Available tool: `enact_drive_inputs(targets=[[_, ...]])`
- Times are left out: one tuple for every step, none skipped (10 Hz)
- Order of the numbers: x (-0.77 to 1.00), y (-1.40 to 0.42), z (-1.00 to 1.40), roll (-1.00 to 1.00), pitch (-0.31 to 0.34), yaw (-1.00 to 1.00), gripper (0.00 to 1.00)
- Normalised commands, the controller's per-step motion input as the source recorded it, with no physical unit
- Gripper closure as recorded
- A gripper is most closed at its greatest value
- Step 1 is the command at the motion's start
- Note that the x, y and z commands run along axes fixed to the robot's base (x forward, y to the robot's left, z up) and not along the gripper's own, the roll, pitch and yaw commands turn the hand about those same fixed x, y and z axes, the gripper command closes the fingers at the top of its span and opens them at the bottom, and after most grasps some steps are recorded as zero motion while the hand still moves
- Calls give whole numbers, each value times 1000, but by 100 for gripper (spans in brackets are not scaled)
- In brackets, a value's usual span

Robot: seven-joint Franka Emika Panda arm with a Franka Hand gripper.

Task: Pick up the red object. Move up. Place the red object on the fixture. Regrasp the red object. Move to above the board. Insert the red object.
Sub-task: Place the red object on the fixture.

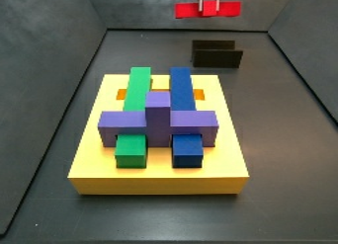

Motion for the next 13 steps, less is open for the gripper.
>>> enact_drive_inputs(targets=[[1000,-251,46,-271,189,0,100],[1000,-263,46,-274,183,0,100],[1000,-266,0,-343,183,0,100],[1000,-209,0,-431,157,0,100],[866,-100,-111,-654,103,31,100],[586,-23,-231,-794,80,63,100],[297,0,-203,-863,91,80,100],[220,0,-171,-903,117,46,100],[180,0,-166,-914,157,43,100],[189,0,-211,-829,151,0,100],[226,-34,-289,-449,174,0,100],[86,0,-437,-371,149,-26,100],[0,60,-429,-186,111,-83,100]])
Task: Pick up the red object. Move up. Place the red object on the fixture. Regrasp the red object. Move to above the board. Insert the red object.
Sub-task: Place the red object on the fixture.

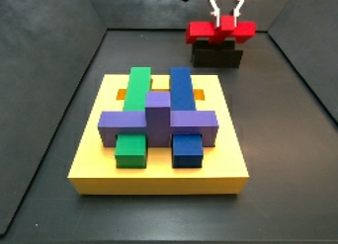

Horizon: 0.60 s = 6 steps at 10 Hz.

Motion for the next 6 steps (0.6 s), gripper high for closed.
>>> enact_drive_inputs(targets=[[0,31,-366,-9,109,-100,100],[46,6,-337,0,146,-177,100],[29,17,-349,0,114,-243,100],[11,29,-351,-100,40,-257,100],[271,91,-231,-131,109,-214,100],[563,83,-80,-160,143,-149,100]])
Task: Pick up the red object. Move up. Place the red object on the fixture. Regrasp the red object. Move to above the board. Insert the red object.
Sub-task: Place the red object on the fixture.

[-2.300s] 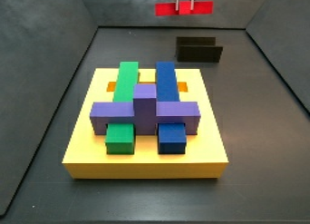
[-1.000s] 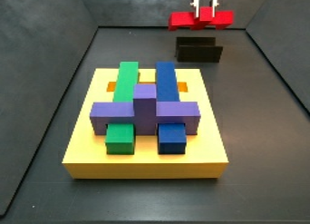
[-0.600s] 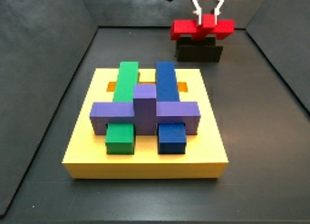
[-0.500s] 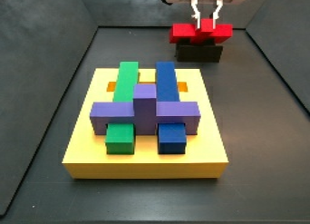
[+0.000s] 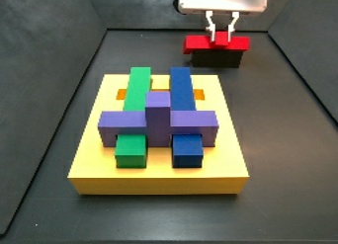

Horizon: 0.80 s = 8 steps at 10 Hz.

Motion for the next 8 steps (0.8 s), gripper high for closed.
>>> enact_drive_inputs(targets=[[580,89,-31,-203,86,-114,100],[266,77,-126,-146,0,-37,100],[0,34,-211,-94,0,0,100],[-31,0,-129,-46,-74,0,100],[0,0,-69,-177,-49,0,100],[0,0,-63,-71,-9,0,100],[0,0,0,0,0,0,100],[0,0,0,0,0,0,0]])
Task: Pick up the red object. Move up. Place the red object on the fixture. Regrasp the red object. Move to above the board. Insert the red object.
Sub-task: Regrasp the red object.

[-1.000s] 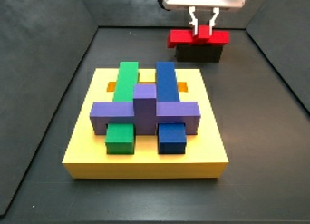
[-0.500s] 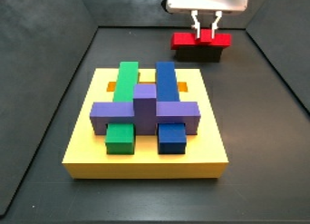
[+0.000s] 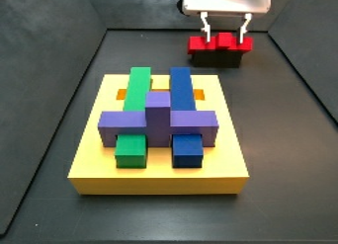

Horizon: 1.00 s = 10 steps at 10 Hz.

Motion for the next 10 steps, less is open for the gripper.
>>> enact_drive_inputs(targets=[[-37,-220,391,897,0,306,0],[-17,-220,411,883,0,283,0],[0,-206,420,871,0,257,0],[0,-194,426,869,0,243,0],[0,-131,446,934,0,231,0],[0,-66,420,943,6,220,0],[0,0,357,957,80,197,0],[0,14,291,1000,171,191,0],[0,166,274,911,229,171,0],[6,240,263,880,257,106,0]])
